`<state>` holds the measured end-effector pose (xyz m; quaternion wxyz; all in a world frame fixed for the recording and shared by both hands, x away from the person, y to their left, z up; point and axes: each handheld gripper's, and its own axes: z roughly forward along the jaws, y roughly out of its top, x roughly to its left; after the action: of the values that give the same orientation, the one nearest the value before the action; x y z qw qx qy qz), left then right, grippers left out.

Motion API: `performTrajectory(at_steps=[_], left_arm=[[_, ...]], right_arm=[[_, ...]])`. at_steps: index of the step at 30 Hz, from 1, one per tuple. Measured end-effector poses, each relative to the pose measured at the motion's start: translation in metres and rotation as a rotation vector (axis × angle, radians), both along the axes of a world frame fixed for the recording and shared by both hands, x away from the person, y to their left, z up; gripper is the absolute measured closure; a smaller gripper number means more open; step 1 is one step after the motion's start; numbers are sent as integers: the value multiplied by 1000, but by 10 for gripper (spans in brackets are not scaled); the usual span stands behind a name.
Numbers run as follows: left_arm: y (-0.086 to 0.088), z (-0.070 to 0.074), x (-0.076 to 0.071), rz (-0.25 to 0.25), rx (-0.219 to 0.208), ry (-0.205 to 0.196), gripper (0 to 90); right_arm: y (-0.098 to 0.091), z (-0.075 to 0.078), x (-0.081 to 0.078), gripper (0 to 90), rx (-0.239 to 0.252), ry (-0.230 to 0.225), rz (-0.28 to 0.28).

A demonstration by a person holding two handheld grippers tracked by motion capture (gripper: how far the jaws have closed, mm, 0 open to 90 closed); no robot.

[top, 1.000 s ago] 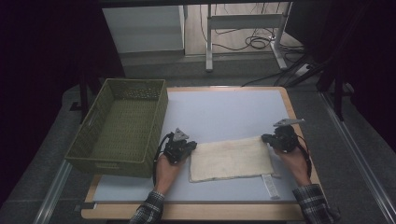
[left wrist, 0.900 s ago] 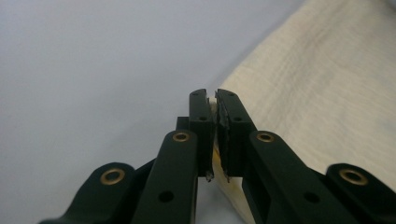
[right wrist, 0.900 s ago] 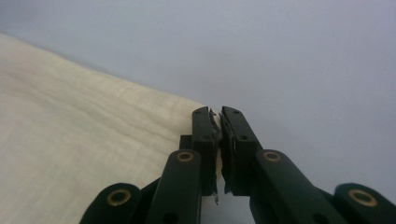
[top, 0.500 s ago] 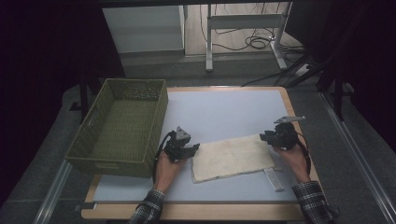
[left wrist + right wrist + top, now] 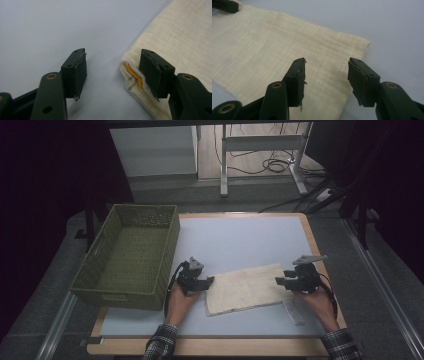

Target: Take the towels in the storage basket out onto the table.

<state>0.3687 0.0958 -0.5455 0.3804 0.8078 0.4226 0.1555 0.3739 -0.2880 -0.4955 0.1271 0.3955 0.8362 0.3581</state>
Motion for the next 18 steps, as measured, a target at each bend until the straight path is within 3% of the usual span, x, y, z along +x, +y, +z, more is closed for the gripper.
performTrajectory(at_steps=[10,18], left_arm=[[0,0,0,-1,-3,1,390],[1,0,0,-2,-7,3,390]], right_arm=[[9,-2,-23,433,10,6,31],[32,-4,-40,432,12,-4,101]])
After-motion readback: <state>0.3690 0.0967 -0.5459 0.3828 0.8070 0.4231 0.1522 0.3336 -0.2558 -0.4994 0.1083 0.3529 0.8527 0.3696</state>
